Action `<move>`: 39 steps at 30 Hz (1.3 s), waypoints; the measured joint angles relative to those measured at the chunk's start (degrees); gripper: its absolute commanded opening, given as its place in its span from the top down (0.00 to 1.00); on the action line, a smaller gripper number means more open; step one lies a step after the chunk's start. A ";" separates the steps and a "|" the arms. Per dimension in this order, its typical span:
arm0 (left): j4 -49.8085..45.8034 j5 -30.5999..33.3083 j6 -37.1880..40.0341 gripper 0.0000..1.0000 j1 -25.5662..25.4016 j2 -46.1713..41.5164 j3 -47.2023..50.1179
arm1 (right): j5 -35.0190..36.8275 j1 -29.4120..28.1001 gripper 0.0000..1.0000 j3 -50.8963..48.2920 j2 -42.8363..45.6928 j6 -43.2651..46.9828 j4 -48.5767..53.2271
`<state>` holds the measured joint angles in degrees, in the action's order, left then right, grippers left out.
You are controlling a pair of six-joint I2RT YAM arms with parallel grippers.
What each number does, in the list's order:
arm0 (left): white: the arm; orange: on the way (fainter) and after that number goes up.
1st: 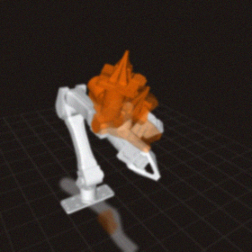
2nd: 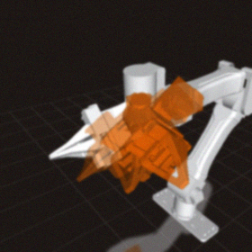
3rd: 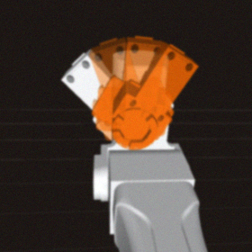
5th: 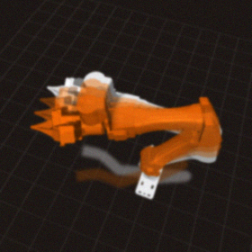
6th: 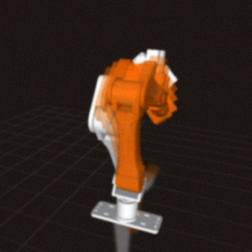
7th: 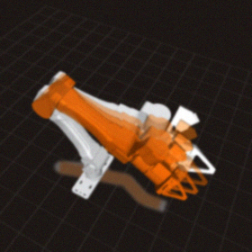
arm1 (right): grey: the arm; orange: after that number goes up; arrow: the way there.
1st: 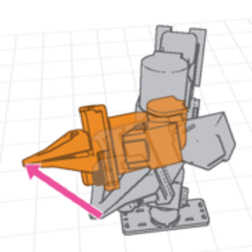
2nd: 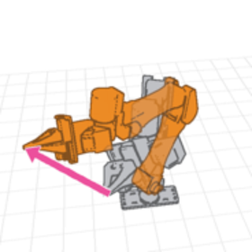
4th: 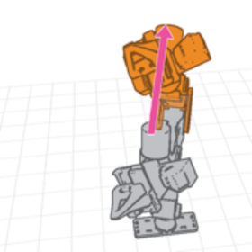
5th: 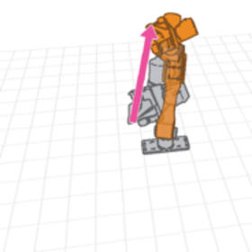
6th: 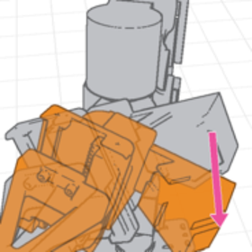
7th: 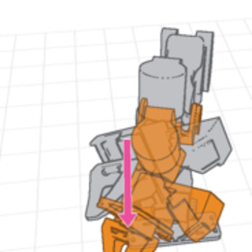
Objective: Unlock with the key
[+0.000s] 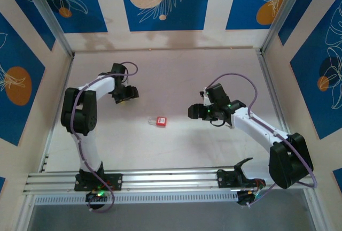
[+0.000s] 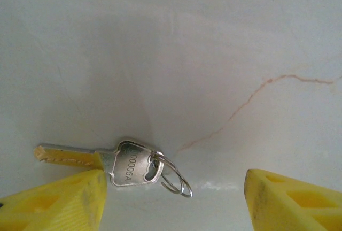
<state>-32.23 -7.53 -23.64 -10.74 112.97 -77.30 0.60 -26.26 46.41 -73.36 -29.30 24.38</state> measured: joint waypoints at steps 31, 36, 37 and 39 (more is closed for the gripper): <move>-15.76 20.13 11.39 0.66 -13.86 6.51 -17.40 | 0.00 1.01 0.35 0.09 0.22 0.22 0.04; -19.08 23.76 13.00 0.67 -14.36 9.81 -18.03 | -0.07 1.99 0.35 -0.39 1.92 0.22 0.04; -19.30 24.50 13.22 0.67 -14.36 10.05 -18.14 | -0.09 2.16 0.34 -0.57 2.23 0.22 0.04; -19.65 25.66 13.55 0.68 -14.36 10.12 -18.14 | -0.24 2.34 0.35 -0.85 2.56 0.22 0.00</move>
<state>-51.88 18.13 -10.09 -25.10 123.09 -95.44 0.36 -23.92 45.56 -70.81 -29.08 24.38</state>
